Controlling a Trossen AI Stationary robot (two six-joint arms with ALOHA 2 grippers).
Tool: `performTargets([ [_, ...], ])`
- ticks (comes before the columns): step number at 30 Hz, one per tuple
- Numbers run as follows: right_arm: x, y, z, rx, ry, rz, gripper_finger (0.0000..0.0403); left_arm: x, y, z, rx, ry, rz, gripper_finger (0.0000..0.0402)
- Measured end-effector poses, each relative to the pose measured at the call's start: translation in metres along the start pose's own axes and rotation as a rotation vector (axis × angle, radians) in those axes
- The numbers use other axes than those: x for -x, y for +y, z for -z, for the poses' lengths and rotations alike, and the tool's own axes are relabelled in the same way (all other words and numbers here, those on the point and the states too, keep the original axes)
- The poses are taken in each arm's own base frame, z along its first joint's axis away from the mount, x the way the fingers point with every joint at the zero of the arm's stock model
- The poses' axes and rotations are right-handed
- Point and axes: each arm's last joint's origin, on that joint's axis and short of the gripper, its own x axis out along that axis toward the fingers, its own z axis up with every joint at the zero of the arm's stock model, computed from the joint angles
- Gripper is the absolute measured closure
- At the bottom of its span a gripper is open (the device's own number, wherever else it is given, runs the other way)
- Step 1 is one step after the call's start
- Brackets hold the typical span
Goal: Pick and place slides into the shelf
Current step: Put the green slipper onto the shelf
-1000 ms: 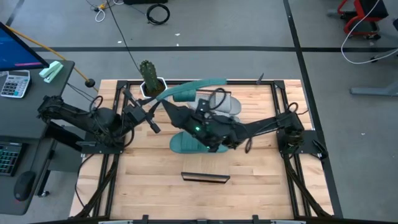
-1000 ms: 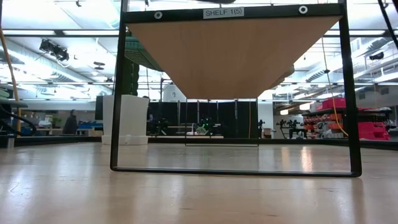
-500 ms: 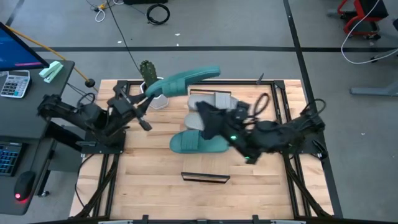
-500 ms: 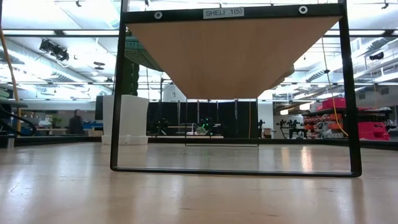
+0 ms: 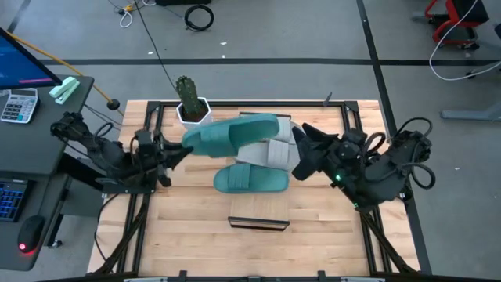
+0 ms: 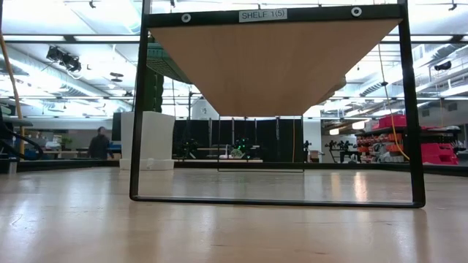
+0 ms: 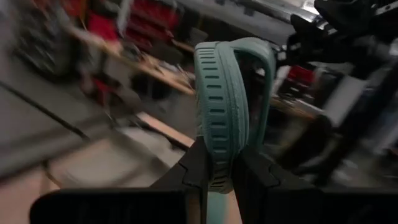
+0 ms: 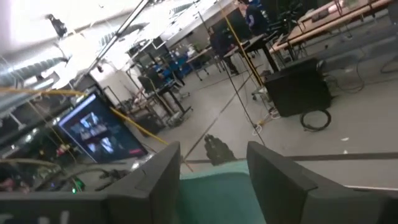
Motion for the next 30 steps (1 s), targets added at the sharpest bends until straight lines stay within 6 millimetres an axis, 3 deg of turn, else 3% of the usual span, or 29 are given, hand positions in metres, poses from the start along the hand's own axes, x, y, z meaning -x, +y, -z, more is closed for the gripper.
performTargets([
  [6, 0.003, -0.008, 0.010, 0.086, 0.045, -0.038, 0.0211, -0.002, 0.001, 0.011, 0.262, 0.151, 0.106, 0.0347],
  [11, 0.007, -0.030, 0.010, 0.115, 0.251, -0.142, 0.0212, -0.008, -0.002, 0.018, 0.417, 0.211, 0.115, 0.0347],
  [20, 0.028, -0.077, 0.003, 0.328, 0.613, -0.167, 0.0212, -0.020, -0.011, 0.036, 0.530, 0.255, 0.058, 0.0347],
  [30, 0.052, -0.091, 0.001, 0.472, 0.792, -0.239, 0.0212, -0.030, -0.038, 0.073, 0.686, 0.363, 0.053, 0.0347],
])
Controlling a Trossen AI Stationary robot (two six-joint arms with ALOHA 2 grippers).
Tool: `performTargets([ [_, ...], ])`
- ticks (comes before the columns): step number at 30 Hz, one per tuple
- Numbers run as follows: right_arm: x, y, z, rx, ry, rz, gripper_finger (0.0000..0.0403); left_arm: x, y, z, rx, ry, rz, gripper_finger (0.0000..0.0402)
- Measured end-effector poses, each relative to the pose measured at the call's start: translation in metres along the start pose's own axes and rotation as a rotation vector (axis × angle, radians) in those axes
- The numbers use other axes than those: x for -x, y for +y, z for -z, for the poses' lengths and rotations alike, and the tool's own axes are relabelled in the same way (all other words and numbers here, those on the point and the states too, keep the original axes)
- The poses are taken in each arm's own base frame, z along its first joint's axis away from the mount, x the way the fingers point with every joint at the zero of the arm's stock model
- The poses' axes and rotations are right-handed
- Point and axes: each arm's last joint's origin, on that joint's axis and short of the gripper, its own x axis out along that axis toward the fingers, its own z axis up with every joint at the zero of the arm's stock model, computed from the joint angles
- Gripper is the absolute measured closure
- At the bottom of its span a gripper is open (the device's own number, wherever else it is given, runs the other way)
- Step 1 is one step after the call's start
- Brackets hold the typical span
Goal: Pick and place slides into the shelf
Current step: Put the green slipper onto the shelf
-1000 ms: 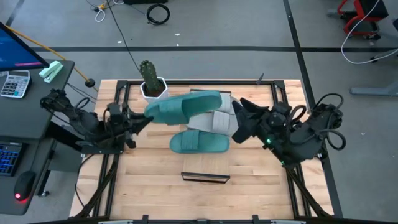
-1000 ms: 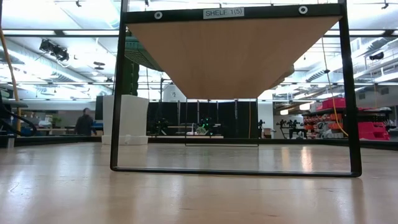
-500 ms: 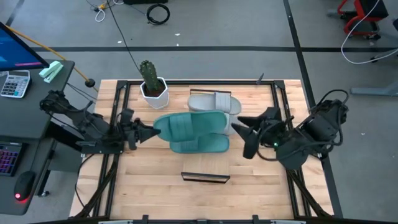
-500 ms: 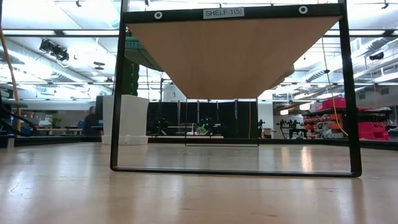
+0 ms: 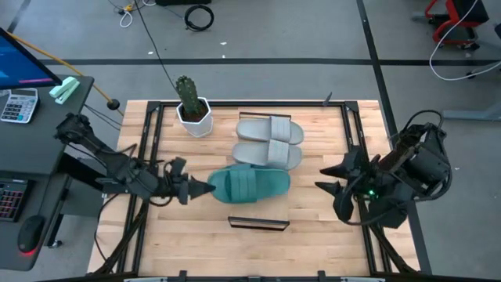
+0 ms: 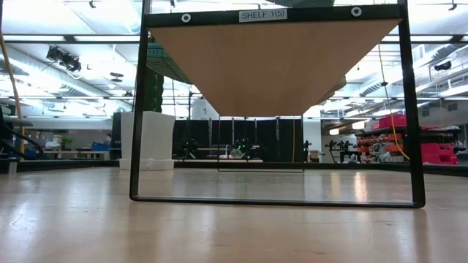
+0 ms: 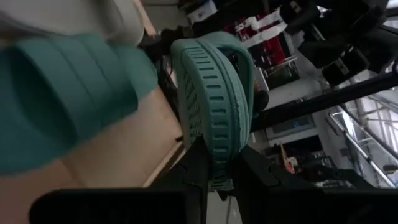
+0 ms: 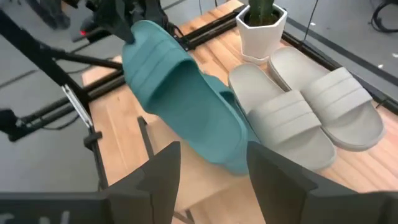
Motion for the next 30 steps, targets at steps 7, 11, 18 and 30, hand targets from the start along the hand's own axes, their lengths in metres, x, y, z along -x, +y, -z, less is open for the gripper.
performTargets([
  [7, -0.004, 0.009, 0.007, 0.025, 0.009, 0.004, 0.0212, 0.000, -0.003, 0.010, 0.126, 0.034, 0.023, 0.0347],
  [11, -0.009, 0.013, 0.010, 0.038, 0.013, 0.016, 0.0212, 0.003, -0.005, 0.013, 0.219, 0.055, 0.035, 0.0347],
  [18, -0.015, 0.021, 0.015, 0.061, 0.059, 0.015, 0.0212, 0.006, -0.006, 0.019, 0.357, 0.128, 0.034, 0.0347],
  [30, -0.027, 0.024, 0.030, 0.087, 0.116, 0.051, 0.0212, -0.003, 0.004, 0.031, 0.486, 0.165, -0.051, 0.0347],
])
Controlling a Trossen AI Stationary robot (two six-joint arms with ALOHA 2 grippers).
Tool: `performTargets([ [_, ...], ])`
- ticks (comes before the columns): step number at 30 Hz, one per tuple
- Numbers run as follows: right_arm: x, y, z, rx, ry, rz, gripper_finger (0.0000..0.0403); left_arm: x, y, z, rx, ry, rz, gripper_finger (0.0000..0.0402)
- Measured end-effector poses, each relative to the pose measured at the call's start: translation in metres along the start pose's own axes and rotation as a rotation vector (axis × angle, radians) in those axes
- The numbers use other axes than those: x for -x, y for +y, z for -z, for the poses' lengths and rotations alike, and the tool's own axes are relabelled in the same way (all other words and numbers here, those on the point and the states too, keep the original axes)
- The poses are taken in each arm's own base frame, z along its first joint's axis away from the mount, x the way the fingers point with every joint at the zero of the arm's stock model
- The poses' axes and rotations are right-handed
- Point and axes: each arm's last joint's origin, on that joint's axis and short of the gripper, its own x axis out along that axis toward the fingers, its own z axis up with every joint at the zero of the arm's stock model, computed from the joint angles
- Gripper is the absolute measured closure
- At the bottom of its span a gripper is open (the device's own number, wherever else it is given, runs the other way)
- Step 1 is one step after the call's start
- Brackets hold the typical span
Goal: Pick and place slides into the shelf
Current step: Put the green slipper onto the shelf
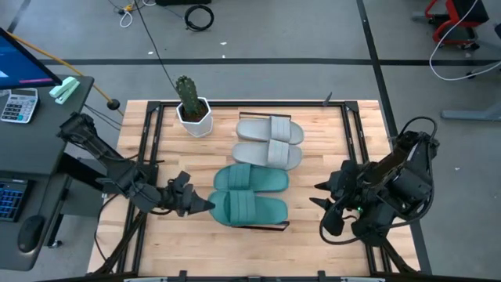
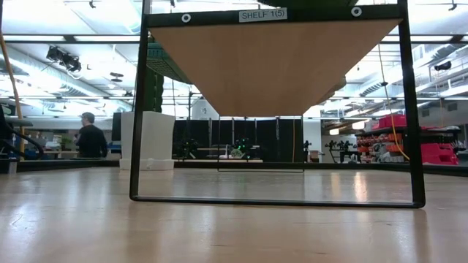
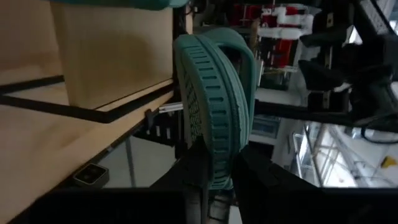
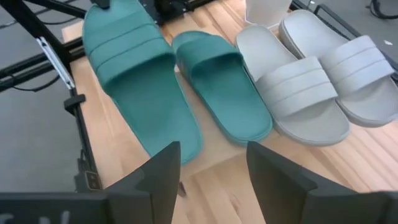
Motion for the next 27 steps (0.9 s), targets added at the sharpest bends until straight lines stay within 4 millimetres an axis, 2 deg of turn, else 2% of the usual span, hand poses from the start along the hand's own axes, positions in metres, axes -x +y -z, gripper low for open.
performTargets([
  [8, -0.015, 0.007, 0.012, -0.016, 0.007, 0.018, 0.0212, -0.020, 0.014, 0.009, 0.084, -0.087, -0.012, 0.0347],
  [16, -0.025, 0.014, 0.019, -0.034, 0.001, -0.001, 0.0212, -0.020, 0.015, 0.005, 0.045, -0.262, 0.033, 0.0347],
  [27, -0.026, 0.016, 0.020, -0.039, 0.010, -0.020, 0.0212, -0.020, 0.030, 0.023, 0.069, -0.223, -0.004, 0.0347],
])
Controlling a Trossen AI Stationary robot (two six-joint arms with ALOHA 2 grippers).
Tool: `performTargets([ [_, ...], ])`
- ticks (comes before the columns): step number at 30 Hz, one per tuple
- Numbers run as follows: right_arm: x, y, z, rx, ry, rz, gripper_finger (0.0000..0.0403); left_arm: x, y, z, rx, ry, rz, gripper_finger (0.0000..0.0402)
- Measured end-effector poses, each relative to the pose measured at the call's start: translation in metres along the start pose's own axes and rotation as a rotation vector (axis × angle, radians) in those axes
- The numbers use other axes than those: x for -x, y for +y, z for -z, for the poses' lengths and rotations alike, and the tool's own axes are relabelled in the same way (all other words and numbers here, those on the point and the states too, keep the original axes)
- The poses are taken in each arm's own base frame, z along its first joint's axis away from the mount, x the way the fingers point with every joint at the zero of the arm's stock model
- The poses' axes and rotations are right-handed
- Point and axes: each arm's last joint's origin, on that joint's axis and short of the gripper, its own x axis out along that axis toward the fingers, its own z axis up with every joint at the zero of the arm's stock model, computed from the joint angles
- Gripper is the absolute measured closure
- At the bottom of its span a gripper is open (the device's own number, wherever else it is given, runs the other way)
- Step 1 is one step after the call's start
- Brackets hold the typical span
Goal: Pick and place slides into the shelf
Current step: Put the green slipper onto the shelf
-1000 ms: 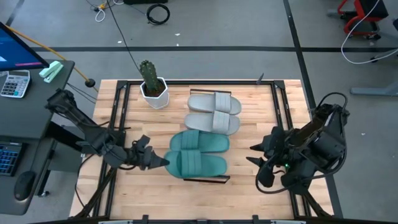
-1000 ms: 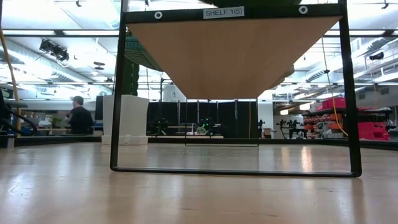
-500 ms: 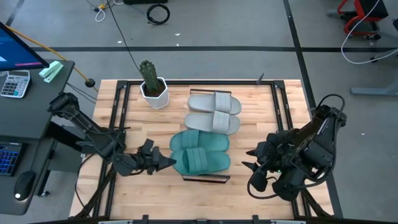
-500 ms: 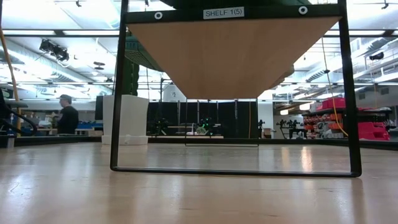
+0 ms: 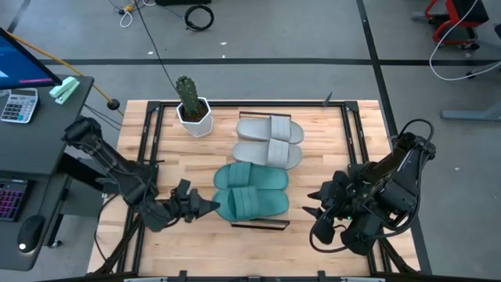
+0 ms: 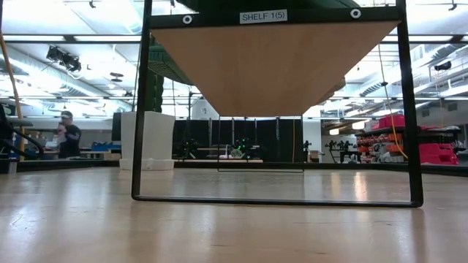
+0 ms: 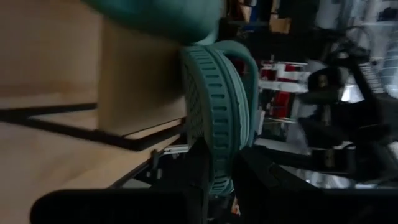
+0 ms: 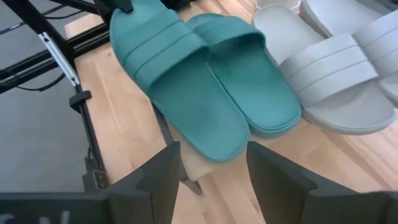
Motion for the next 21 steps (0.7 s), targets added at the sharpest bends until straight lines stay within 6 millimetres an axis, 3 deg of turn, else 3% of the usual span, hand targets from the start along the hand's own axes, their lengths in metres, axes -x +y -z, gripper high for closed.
performTargets([
  [7, 0.000, 0.001, 0.000, -0.009, -0.001, -0.011, 0.0212, -0.002, 0.015, 0.001, -0.068, -0.022, -0.081, 0.0347],
  [21, 0.000, 0.006, -0.002, -0.041, -0.014, -0.047, 0.0212, -0.004, 0.021, -0.011, -0.146, -0.152, -0.107, 0.0346],
])
